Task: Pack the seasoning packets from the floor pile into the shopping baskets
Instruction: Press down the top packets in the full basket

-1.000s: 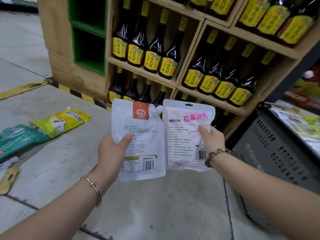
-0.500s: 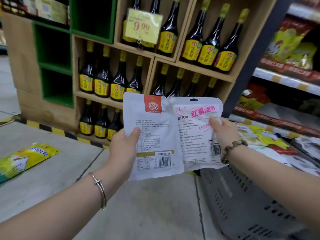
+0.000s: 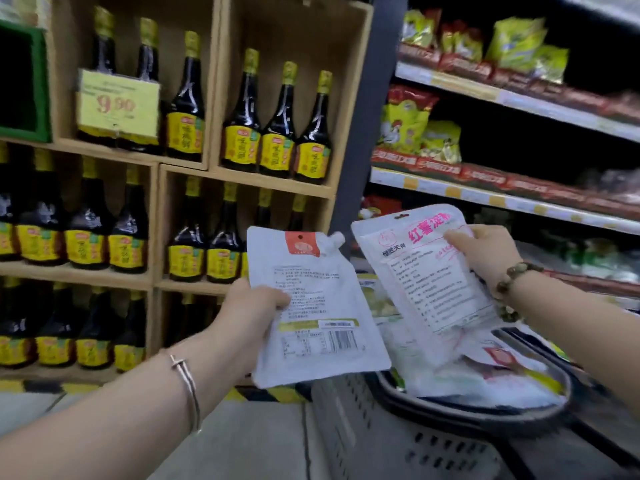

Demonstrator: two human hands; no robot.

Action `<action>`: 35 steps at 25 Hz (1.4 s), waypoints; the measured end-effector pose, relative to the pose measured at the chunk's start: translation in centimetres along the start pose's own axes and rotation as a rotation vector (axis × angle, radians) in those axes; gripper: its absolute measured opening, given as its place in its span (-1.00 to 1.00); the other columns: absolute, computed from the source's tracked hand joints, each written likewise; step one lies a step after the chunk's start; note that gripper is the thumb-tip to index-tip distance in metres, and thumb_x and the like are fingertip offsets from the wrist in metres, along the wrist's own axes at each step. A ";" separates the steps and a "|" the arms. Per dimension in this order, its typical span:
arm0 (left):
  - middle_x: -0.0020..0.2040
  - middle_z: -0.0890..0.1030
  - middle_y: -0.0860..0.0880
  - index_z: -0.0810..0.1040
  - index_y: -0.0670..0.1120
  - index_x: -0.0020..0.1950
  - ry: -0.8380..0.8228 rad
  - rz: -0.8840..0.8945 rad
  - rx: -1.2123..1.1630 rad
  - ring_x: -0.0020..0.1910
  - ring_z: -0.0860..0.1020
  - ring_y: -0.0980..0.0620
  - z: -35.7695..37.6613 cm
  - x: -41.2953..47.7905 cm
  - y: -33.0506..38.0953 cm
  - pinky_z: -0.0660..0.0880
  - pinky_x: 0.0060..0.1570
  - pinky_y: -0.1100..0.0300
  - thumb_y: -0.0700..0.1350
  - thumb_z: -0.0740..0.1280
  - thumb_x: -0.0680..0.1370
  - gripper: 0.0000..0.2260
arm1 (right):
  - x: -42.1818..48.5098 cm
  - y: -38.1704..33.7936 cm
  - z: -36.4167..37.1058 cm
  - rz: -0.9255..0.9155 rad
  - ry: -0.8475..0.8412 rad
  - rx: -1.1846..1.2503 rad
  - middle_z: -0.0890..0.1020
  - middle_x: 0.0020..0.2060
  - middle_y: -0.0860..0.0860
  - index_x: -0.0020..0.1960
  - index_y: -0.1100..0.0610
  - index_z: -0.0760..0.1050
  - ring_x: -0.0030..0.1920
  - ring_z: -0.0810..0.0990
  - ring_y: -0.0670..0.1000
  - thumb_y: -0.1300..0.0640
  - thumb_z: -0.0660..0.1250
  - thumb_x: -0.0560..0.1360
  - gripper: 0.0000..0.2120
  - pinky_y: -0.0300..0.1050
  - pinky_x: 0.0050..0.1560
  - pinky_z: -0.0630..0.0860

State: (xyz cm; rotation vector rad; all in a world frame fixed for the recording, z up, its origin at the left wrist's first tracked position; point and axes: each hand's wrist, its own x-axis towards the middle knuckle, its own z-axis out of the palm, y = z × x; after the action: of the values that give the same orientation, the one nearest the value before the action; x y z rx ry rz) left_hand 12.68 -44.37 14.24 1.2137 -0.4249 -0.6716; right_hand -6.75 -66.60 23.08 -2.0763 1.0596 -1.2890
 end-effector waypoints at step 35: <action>0.57 -0.09 -0.09 -0.03 -0.01 0.56 -0.405 0.473 1.672 0.54 -0.14 -0.07 19.0 4.2 -12.4 -0.15 0.46 -0.08 0.15 -0.06 0.62 -0.46 | -1.6 17.7 0.7 -0.133 -0.551 -0.776 0.05 0.51 -0.09 0.49 -0.16 0.04 0.49 0.01 -0.10 -0.17 -0.08 0.59 -0.52 0.05 0.45 -0.12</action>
State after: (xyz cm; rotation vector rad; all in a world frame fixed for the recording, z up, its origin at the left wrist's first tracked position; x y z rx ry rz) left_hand 0.76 -63.14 8.13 2.3729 -1.7584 0.0152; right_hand -12.94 -75.77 9.13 -2.8572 1.2790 -0.2746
